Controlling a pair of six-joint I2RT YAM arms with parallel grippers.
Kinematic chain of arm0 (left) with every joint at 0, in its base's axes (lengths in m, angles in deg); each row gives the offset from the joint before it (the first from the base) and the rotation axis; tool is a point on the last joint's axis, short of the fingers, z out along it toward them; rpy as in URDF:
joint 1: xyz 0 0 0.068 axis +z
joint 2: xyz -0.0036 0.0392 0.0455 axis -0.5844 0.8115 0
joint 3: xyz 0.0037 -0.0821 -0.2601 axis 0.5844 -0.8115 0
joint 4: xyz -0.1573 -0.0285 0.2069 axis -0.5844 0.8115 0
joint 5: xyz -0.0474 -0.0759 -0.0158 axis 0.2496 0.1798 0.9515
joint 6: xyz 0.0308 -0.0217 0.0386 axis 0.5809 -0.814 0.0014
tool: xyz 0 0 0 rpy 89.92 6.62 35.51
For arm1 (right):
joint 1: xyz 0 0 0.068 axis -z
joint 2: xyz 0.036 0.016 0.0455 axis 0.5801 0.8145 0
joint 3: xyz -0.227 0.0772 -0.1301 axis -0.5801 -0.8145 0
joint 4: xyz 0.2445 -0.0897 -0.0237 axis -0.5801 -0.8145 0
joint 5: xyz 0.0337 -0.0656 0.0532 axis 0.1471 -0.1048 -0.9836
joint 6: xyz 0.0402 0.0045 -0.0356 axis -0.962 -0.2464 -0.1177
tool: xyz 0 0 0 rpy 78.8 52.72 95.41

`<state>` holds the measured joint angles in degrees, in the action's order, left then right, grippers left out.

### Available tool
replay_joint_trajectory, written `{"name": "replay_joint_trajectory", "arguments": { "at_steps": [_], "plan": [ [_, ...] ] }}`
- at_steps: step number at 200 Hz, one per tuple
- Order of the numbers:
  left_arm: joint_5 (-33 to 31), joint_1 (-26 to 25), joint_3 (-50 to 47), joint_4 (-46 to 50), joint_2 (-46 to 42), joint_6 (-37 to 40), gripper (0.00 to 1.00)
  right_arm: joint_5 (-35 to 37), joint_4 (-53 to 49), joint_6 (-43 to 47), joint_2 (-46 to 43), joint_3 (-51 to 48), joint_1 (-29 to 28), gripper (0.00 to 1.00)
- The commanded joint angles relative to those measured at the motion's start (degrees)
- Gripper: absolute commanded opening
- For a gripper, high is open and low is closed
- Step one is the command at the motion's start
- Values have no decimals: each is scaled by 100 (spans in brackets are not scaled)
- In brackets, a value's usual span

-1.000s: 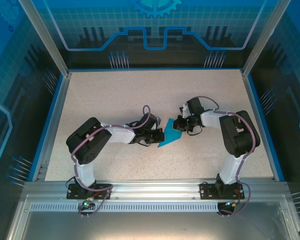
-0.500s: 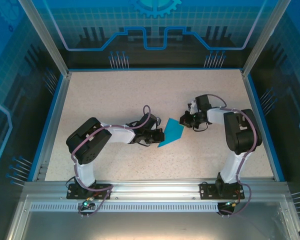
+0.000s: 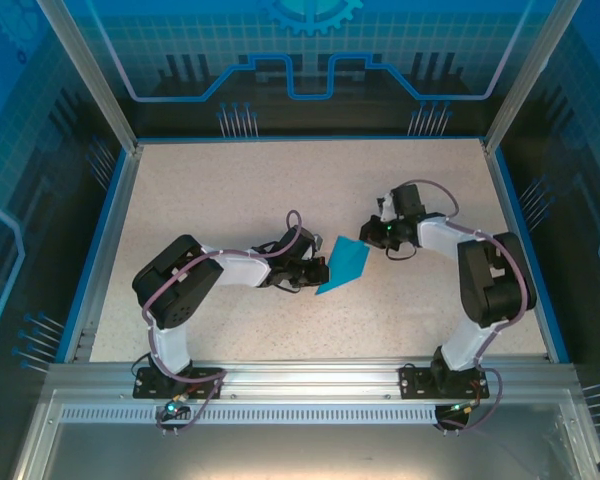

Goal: Fold a paper plane with a square sheet of paper (pick it up from the middle)
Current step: Fourth fold the wing at the center of the table.

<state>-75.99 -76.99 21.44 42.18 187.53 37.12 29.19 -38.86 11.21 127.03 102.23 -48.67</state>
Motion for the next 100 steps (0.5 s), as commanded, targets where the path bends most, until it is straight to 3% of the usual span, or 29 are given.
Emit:
{"name": "replay_joint_trajectory", "arguments": {
  "at_steps": [1,45,100],
  "plan": [
    [81,-80,-35,817,251,89,1,-169,117,-203,-218,-282,-393,7],
    [90,-86,-26,803,225,45,1,-377,389,-423,-106,-623,-938,7],
    [83,-79,-35,832,132,36,1,-494,684,-544,445,-604,-1072,7]
  ]
}}
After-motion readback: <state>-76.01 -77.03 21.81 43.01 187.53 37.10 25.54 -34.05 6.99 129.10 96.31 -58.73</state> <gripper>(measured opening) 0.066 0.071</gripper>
